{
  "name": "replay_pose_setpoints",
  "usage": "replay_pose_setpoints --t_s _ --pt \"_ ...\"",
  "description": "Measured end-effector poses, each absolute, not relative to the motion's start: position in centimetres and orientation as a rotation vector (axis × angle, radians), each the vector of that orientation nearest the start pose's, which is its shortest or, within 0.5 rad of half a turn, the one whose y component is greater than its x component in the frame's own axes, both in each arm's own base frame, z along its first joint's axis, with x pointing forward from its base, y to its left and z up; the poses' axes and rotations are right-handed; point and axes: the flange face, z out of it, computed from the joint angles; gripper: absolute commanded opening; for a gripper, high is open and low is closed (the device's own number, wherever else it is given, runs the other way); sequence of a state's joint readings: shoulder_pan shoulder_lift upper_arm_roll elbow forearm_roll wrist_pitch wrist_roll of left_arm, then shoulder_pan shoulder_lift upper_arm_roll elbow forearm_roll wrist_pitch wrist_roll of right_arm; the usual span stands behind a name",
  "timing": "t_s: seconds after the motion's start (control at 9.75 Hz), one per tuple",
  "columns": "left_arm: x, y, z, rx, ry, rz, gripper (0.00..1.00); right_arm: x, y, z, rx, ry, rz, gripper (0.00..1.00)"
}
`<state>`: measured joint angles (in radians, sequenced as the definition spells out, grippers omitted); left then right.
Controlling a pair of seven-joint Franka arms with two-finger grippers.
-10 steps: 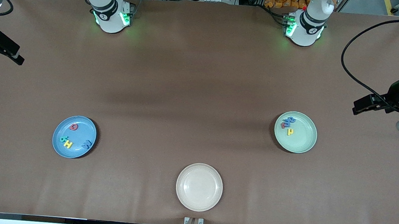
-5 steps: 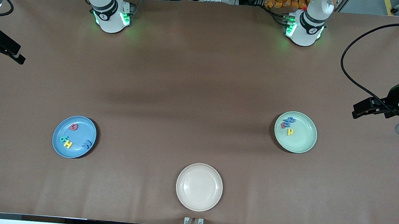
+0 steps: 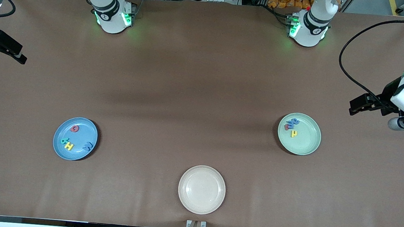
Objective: Sort uppercase to blue plate, lowercase to green plate
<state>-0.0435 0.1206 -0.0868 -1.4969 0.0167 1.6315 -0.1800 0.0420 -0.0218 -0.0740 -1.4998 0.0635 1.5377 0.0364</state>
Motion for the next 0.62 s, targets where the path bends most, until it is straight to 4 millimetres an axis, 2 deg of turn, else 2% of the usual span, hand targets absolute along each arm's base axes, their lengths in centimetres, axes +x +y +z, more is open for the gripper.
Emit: replay_pose_setpoints --t_s 0.62 --pt "58.88 -7.82 59.73 -3.138 -0.062 -0.033 1.0 54.49 -0.68 66.61 -3.108 0.081 -0.089 1.0"
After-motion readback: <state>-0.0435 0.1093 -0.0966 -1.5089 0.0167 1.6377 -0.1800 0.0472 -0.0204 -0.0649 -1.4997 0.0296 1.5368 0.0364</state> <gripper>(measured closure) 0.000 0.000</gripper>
